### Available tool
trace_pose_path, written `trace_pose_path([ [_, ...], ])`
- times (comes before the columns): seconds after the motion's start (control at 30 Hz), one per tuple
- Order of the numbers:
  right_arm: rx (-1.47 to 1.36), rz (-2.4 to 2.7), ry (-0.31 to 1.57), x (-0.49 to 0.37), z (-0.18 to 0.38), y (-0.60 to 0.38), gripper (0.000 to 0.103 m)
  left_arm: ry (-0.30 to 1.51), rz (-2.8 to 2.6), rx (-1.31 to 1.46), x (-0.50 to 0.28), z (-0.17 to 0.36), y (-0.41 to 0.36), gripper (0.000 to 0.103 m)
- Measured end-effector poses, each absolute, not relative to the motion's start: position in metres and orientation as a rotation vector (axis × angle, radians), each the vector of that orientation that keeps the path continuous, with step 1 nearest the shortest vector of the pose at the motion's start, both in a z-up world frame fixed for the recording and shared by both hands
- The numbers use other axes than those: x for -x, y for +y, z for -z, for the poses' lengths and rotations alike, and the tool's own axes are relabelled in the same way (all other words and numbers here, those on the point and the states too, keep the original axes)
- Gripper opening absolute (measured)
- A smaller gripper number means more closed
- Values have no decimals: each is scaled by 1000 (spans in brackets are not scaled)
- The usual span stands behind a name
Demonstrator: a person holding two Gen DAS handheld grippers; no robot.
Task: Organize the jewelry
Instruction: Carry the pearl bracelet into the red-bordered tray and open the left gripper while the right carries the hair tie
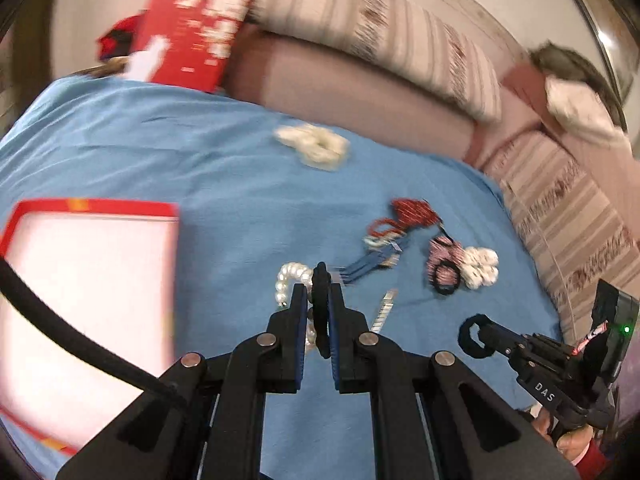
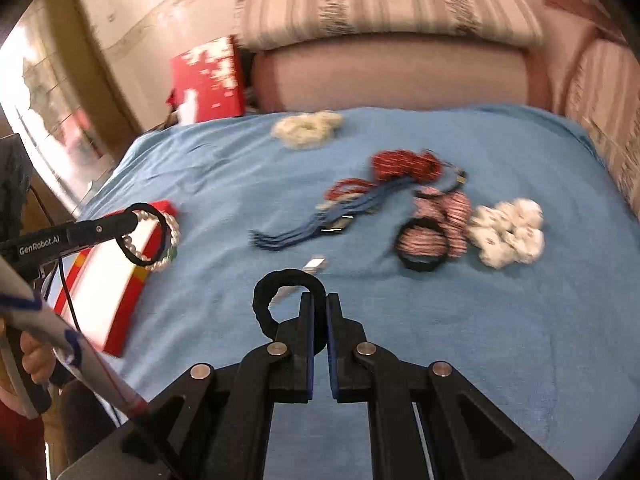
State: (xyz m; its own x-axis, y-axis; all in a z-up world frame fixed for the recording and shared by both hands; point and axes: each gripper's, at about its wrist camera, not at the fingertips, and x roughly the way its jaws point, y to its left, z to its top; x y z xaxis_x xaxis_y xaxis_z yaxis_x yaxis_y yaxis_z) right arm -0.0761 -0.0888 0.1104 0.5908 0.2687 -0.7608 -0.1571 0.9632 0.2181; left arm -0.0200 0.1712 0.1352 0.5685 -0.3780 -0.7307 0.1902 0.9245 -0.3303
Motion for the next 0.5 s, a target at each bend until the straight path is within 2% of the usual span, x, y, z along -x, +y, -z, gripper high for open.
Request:
trace_pose_path([
  [0.37, -1, -420, 908, 75, -119, 23, 6, 886, 60, 300, 47, -127, 329, 9],
  [0.5, 25, -453, 922, 76, -112, 46, 6, 903, 0, 321, 48, -120, 362, 9],
])
